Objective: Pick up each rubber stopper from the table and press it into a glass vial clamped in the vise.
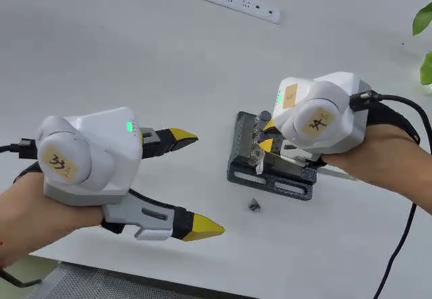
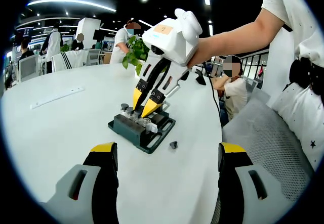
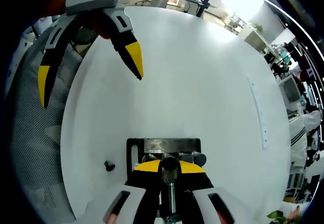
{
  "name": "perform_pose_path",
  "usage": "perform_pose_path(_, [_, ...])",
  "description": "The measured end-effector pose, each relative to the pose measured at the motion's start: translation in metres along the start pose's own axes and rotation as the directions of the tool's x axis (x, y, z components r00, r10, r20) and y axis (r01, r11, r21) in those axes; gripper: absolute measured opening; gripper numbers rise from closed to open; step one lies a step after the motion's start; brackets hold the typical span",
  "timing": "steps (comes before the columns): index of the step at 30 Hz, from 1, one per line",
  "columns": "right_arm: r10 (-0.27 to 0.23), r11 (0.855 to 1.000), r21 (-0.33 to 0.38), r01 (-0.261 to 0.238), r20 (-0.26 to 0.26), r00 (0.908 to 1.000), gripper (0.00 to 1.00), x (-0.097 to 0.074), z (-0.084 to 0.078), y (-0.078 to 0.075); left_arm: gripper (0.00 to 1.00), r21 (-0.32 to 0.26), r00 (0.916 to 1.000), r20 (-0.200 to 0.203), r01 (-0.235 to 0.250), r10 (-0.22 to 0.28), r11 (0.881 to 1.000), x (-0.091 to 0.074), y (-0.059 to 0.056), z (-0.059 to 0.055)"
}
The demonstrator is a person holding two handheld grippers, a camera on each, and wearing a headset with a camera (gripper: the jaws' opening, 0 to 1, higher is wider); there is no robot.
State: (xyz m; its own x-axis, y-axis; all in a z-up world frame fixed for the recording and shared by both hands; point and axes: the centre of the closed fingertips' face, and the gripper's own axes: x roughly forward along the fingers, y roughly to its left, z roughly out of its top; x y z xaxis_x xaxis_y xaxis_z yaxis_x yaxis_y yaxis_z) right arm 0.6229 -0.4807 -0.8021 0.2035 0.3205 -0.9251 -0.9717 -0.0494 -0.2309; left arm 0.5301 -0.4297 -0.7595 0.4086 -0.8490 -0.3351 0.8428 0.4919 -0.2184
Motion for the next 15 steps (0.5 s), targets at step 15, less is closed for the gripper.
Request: perform_pose_path(15, [0.012,0.993,0.117,-0.021,0.082,0.9965,0.1,-0.013,0.008,-0.007,0.8,0.0,1.0,-0.001,0.0,0.0,1.0,0.0,0.0,0.0])
